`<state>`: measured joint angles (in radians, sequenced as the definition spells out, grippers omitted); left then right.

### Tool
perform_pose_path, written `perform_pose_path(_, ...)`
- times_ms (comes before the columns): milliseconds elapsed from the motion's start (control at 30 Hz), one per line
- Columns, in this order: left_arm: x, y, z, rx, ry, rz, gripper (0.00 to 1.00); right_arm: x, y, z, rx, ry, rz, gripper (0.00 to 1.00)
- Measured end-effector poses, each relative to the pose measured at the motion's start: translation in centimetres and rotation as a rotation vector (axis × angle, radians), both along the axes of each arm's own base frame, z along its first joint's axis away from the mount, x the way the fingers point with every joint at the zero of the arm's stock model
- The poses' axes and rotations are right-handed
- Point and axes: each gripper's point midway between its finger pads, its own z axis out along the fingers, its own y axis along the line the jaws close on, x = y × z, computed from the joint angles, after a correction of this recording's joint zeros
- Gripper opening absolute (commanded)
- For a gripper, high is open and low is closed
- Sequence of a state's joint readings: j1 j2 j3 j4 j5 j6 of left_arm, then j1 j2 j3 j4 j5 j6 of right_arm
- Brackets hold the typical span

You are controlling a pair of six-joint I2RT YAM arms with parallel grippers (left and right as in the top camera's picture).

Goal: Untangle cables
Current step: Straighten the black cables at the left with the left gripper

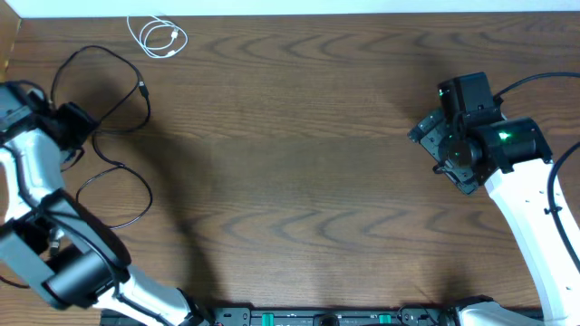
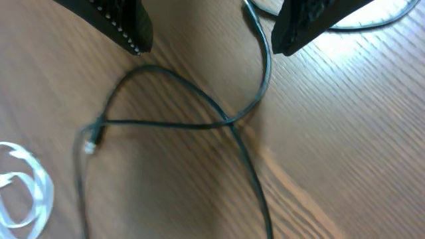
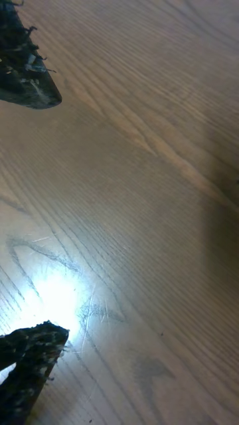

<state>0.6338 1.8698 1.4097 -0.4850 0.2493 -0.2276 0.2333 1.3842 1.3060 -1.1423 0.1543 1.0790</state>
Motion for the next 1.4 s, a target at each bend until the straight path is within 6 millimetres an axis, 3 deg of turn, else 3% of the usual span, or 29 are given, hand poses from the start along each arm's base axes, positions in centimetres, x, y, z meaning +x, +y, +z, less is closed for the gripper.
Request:
perform_pose_path(233,0.5,1.8,-4.8,0.071,0.086,-0.023,0.62,0.0,0.0,0.0,0.0,0.0,0.0,0.99)
perform_pose_path(367,0.5,2.1,-7.4,0.072,0.126,-0.049,0.53,0.0,0.0,0.0,0.0,0.0,0.0,0.99)
perform_pose_path(533,0.4,1.9,-9.5,0.054,0.154,-0.068,0.29,0.0,0.0,0.0,0.0,0.0,0.0,0.99)
perform_pose_path(667,1.0,1.4,-9.6,0.03,0.122,-0.093,0.08,0.0,0.0,0.0,0.0,0.0,0.0,0.99)
perform_pose_path(1033,4.7,1.1,-7.6,-0.038,-0.083,-0.069,0.08,0.0,0.0,0.0,0.0,0.0,0.0,0.99)
perform_pose_path(1067,4.9,1.1,-7.5,-0.043,-0.097,-0.068,0.1,0.0,0.0,0.0,0.0,0.0,0.0,0.99)
perform_pose_path(1100,5.1,1.0,-7.4,-0.049,-0.105,-0.064,0.38,0.0,0.0,0.0,0.0,0.0,0.0,0.99)
perform_pose_path(1200,5.2,0.9,-7.3,-0.065,-0.114,-0.055,0.38,0.0,0.0,0.0,0.0,0.0,0.0,0.99)
perform_pose_path(1267,5.2,0.8,-7.3,-0.073,-0.118,-0.053,0.47,0.0,0.0,0.0,0.0,0.0,0.0,0.99)
perform_pose_path(1400,5.1,0.6,-7.4,-0.09,-0.112,-0.048,0.5,0.0,0.0,0.0,0.0,0.0,0.0,0.99)
